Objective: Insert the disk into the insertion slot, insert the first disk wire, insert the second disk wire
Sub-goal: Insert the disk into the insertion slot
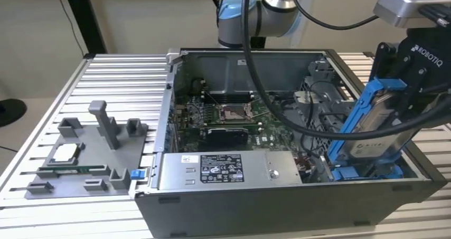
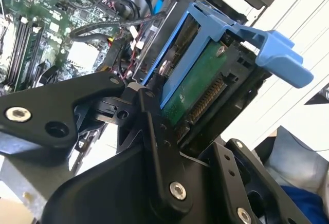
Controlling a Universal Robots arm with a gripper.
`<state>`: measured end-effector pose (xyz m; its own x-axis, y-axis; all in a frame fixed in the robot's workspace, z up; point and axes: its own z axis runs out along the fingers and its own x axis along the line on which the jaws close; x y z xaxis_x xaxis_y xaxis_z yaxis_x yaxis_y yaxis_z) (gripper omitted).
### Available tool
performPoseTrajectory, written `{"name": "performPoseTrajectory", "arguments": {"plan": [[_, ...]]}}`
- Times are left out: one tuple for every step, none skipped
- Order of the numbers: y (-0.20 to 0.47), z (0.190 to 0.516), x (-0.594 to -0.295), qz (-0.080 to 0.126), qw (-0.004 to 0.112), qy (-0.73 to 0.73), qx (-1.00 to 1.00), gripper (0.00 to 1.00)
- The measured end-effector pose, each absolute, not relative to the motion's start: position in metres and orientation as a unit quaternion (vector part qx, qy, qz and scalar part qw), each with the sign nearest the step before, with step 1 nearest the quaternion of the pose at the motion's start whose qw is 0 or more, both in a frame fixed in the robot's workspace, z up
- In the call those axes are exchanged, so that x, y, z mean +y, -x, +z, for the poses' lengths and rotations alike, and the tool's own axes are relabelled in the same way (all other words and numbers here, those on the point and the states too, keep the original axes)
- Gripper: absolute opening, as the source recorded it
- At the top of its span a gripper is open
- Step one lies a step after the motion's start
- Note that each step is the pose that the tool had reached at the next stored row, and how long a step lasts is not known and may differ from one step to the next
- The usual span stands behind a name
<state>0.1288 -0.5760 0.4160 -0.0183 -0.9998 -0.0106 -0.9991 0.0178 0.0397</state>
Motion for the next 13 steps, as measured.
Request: {"name": "performPoseTrajectory", "arguments": {"plan": [[-0.129,0.414,-0.576,-0.018,0.01,-0.701,-0.713,0.0],[-0.129,0.412,-0.576,-0.018,0.01,-0.701,-0.713,0.0],[-0.129,0.41,-0.576,-0.018,0.01,-0.701,-0.713,0.0],[-0.129,0.409,-0.576,-0.019,0.009,-0.701,-0.713,0.0],[-0.129,0.407,-0.576,-0.019,0.009,-0.701,-0.713,0.0],[-0.129,0.406,-0.576,-0.019,0.009,-0.701,-0.713,0.0],[-0.13,0.405,-0.576,-0.02,0.008,-0.701,-0.713,0.0],[-0.13,0.404,-0.576,-0.021,0.007,-0.701,-0.713,0.0],[-0.13,0.403,-0.576,-0.021,0.007,-0.701,-0.713,0.0],[-0.13,0.401,-0.576,-0.022,0.006,-0.701,-0.713,0.0],[-0.13,0.399,-0.576,-0.022,0.006,-0.701,-0.713,0.0],[-0.13,0.397,-0.576,-0.022,0.006,-0.701,-0.713,0.0],[-0.131,0.395,-0.576,-0.023,0.005,-0.701,-0.713,0.0]]}}
